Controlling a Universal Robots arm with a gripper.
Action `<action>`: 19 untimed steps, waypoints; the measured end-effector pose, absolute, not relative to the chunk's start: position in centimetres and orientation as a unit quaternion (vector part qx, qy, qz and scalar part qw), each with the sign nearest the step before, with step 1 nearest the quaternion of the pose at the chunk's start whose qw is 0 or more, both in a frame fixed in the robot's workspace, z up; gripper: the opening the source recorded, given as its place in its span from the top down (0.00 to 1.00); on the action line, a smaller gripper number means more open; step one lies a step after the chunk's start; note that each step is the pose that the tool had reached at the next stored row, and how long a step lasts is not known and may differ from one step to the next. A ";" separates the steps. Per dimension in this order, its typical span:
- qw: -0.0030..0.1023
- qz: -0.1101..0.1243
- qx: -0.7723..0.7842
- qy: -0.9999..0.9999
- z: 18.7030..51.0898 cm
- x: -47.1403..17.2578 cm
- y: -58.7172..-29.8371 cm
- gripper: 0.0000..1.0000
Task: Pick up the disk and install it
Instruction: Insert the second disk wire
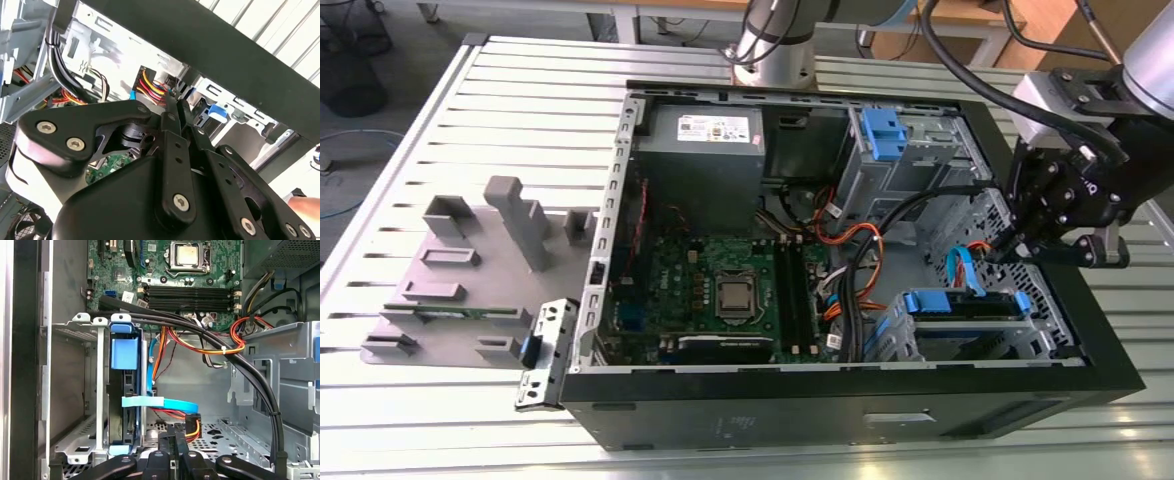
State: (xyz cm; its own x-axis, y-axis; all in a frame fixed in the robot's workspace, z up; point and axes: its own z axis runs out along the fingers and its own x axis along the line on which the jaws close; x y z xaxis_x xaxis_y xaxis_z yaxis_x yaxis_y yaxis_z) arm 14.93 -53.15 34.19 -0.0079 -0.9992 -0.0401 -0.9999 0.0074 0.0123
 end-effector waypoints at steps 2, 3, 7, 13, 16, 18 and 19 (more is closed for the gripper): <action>0.010 0.018 -0.704 0.710 34.2 14.8 -53.3 0.84; 0.010 0.018 -0.704 0.710 34.2 14.8 -53.4 0.84; 0.010 0.018 -0.704 0.710 34.2 14.7 -53.9 0.84; 0.010 0.018 -0.704 0.710 34.2 14.5 -54.1 0.84; 0.010 0.018 -0.704 0.710 34.2 14.5 -54.1 0.84; 0.010 0.018 -0.704 0.710 34.2 14.5 -54.1 0.84; 0.010 0.018 -0.704 0.710 34.2 14.5 -54.1 0.84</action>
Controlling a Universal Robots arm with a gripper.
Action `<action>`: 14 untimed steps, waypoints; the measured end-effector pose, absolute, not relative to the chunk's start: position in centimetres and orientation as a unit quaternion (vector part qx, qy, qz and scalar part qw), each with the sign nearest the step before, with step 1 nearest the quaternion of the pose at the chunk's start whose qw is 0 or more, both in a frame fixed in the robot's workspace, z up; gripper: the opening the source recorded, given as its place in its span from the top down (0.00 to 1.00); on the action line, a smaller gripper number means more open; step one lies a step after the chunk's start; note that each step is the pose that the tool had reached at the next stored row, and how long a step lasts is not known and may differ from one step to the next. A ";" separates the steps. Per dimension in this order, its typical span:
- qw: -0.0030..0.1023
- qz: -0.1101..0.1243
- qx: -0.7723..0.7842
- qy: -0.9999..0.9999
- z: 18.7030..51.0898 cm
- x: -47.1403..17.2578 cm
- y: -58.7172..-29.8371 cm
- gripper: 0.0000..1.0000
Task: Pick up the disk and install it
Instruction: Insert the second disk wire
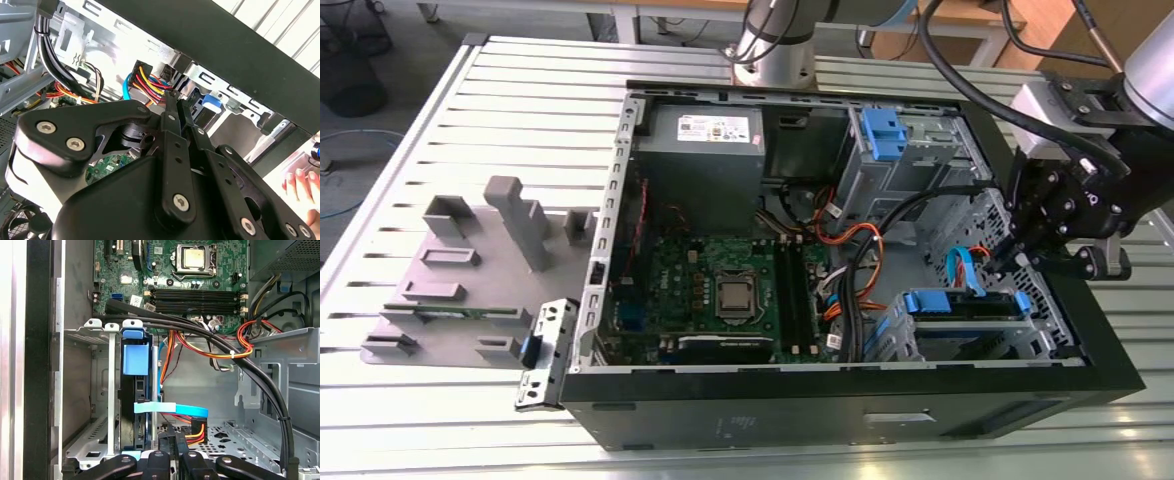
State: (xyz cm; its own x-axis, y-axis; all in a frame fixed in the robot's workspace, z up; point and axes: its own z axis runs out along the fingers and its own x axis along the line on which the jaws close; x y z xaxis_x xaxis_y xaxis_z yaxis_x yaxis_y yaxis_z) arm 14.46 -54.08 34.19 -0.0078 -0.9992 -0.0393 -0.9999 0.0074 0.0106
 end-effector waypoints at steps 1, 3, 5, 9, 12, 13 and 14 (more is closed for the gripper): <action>0.010 0.018 -0.704 0.710 34.2 14.5 -54.1 0.84; 0.010 0.018 -0.704 0.710 34.2 14.5 -54.1 0.84; 0.010 0.018 -0.704 0.710 34.2 14.5 -54.2 0.84; 0.011 0.018 -0.704 0.710 34.2 14.4 -54.6 0.84; 0.011 0.018 -0.704 0.710 34.2 14.4 -54.9 0.84; 0.011 0.018 -0.704 0.710 34.2 14.4 -55.0 0.84; 0.011 0.018 -0.704 0.710 34.2 14.3 -55.1 0.84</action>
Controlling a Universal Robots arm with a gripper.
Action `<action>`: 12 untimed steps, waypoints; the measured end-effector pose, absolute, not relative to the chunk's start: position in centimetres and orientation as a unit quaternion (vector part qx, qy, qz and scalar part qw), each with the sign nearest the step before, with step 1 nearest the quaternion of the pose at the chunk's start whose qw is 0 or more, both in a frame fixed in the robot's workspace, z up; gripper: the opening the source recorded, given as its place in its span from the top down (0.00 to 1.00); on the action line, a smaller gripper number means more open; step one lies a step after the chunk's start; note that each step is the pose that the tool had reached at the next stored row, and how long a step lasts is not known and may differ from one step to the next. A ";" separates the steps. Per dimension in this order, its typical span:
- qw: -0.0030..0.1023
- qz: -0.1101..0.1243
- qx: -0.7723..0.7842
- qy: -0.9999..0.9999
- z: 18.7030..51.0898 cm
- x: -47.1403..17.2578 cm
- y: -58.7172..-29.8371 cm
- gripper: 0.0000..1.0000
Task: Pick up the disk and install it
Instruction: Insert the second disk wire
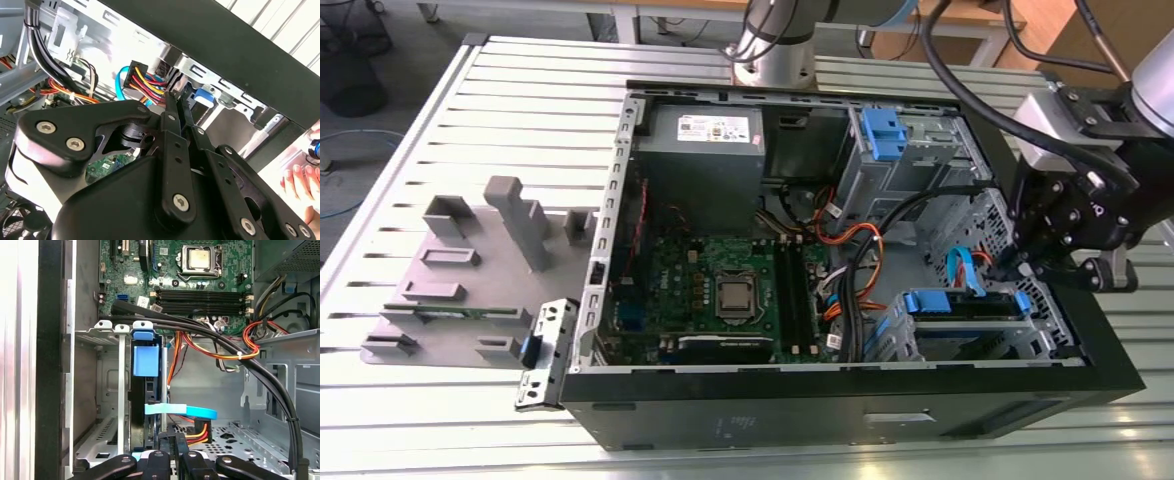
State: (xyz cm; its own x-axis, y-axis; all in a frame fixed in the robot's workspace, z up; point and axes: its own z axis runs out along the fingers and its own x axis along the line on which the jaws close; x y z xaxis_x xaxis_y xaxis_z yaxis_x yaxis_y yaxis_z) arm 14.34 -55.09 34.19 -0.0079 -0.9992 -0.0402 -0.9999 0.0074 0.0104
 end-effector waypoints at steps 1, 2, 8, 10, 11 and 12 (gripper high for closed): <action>0.011 0.018 -0.704 0.710 34.2 14.3 -55.2 0.84; 0.011 0.018 -0.704 0.710 34.2 14.3 -55.3 0.84; 0.011 0.018 -0.704 0.710 34.2 14.2 -56.0 0.84; 0.011 0.018 -0.704 0.710 34.2 14.2 -56.2 0.84; 0.011 0.018 -0.704 0.710 34.2 14.2 -56.3 0.84; 0.011 0.018 -0.704 0.710 34.2 14.2 -56.4 0.84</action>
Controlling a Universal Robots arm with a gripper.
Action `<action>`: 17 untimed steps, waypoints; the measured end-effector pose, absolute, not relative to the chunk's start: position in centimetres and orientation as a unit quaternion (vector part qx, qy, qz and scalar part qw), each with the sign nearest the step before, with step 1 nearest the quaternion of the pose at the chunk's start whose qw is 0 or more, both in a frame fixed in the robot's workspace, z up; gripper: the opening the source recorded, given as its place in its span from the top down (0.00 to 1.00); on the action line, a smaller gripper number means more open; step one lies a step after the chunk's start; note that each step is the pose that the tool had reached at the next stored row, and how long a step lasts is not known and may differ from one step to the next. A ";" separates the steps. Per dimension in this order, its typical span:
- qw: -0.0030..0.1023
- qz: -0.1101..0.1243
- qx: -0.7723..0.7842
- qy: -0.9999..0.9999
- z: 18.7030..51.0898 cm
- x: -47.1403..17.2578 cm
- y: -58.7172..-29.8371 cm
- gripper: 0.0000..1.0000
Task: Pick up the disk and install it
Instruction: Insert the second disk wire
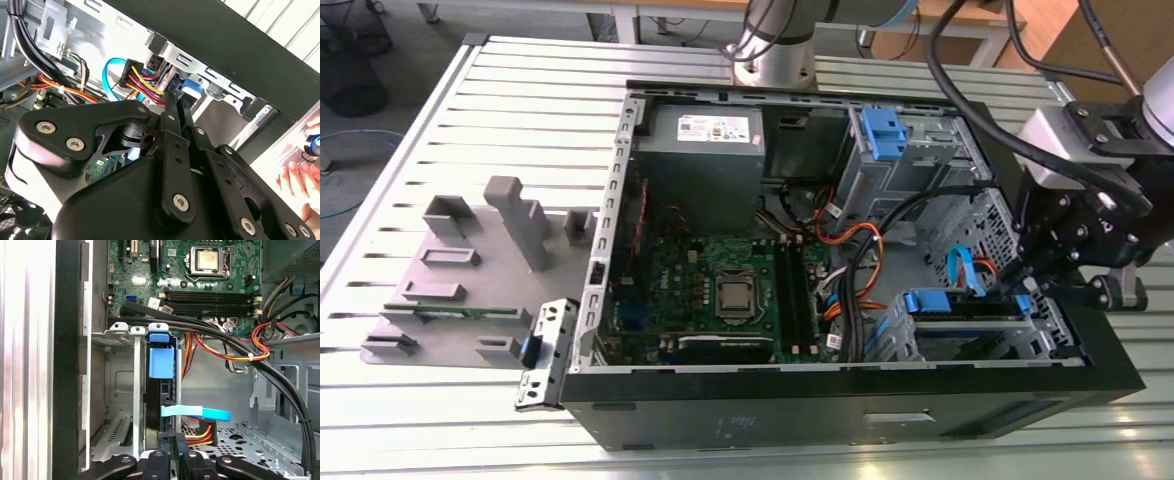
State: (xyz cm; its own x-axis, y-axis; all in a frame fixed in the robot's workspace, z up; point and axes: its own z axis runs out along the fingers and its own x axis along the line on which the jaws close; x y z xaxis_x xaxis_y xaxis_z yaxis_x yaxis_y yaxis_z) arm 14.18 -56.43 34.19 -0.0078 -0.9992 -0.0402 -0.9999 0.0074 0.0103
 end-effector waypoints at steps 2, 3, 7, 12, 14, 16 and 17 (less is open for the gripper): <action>0.011 0.018 -0.704 0.710 34.2 14.2 -56.7 0.84; 0.011 0.018 -0.704 0.710 34.2 14.1 -56.8 0.84; 0.011 0.018 -0.704 0.710 34.1 14.1 -57.1 0.84; 0.011 0.018 -0.704 0.710 34.0 14.0 -57.2 0.84; 0.010 0.018 -0.704 0.710 33.9 14.0 -57.2 0.84; 0.010 0.018 -0.704 0.710 33.9 14.0 -57.2 0.84; 0.011 0.018 -0.704 0.710 33.9 14.0 -57.2 0.84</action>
